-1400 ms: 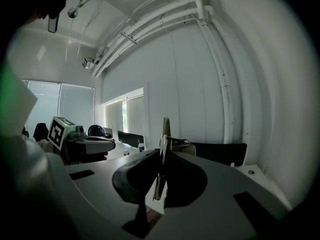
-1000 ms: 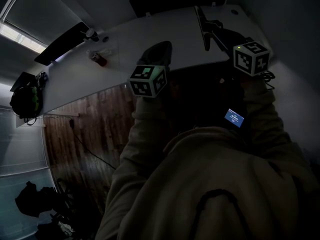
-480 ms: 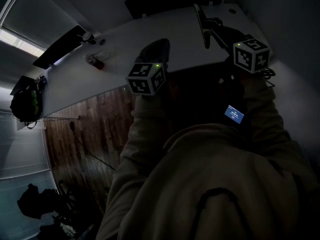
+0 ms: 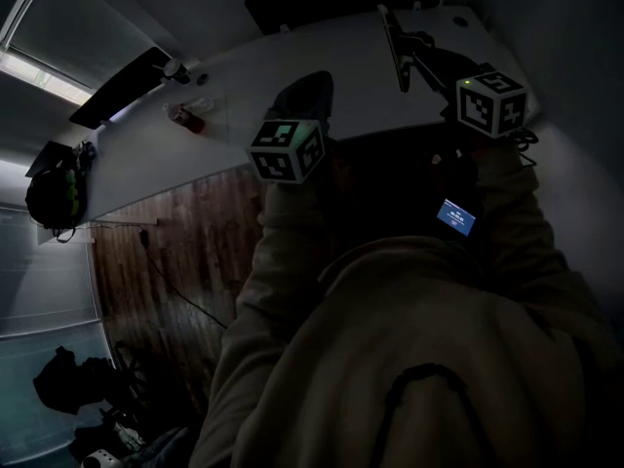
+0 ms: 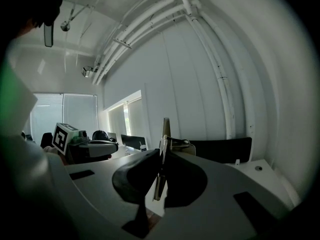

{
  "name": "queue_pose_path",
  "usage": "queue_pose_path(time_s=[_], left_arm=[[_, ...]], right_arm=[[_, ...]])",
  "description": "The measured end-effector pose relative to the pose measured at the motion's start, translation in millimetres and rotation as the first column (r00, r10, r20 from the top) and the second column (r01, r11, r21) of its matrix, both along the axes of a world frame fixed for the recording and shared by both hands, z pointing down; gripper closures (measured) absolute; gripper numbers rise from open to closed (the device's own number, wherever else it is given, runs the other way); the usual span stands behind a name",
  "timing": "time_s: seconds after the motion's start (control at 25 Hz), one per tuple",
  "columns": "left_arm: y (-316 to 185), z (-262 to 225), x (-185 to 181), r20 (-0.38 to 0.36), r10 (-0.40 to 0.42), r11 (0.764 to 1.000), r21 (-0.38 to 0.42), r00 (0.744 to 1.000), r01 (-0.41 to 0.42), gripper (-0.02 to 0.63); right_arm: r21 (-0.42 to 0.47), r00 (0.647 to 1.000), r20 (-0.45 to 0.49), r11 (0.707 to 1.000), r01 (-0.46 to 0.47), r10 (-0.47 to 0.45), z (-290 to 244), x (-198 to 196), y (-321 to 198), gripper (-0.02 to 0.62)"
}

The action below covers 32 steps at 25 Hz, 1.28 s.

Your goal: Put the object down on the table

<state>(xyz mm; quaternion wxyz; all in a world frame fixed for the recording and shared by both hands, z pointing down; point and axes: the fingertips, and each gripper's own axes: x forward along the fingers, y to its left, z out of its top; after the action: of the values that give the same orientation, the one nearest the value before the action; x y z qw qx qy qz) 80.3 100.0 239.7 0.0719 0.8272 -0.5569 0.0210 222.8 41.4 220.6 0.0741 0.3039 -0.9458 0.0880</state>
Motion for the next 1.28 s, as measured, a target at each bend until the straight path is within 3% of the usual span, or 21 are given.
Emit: queue_pose_path(time_s=[0.24,0.6,0.92,1.28], left_arm=[[-2.4,-0.1,-11.6,-0.002,-0.02,1.0,-0.002,1.0,0.02,0.601],[-44.1,15.0,-17.6,0.009,0.022,1.0,0.003,1.0,-0.022,0.601],[-127.2,10.5,-64.4,0.021,0.029,0.999,0.016,0.999,-0.03,0.601],[-234.3,33.5,-148.6,0.015,0.046,0.999,-0.02,0.999,-0.046,0.601]], right_arm=[[0.009,1.0,0.004,1.0,0.008,-0.008,-1.4,-2.4,-0.4,0.557],[0.011,1.0,-0.005,1.0,-0.003,0.003,10.6,-4.6,-38.4,0.557],[0.012,1.0,-0.011,1.0,0.011,-0.011,11.4,-50.9,-106.3,0.557],[-0.035,1.0,-0.011,0.999,-0.014,0.014,37.4,-129.6,-204.0,0.557]])
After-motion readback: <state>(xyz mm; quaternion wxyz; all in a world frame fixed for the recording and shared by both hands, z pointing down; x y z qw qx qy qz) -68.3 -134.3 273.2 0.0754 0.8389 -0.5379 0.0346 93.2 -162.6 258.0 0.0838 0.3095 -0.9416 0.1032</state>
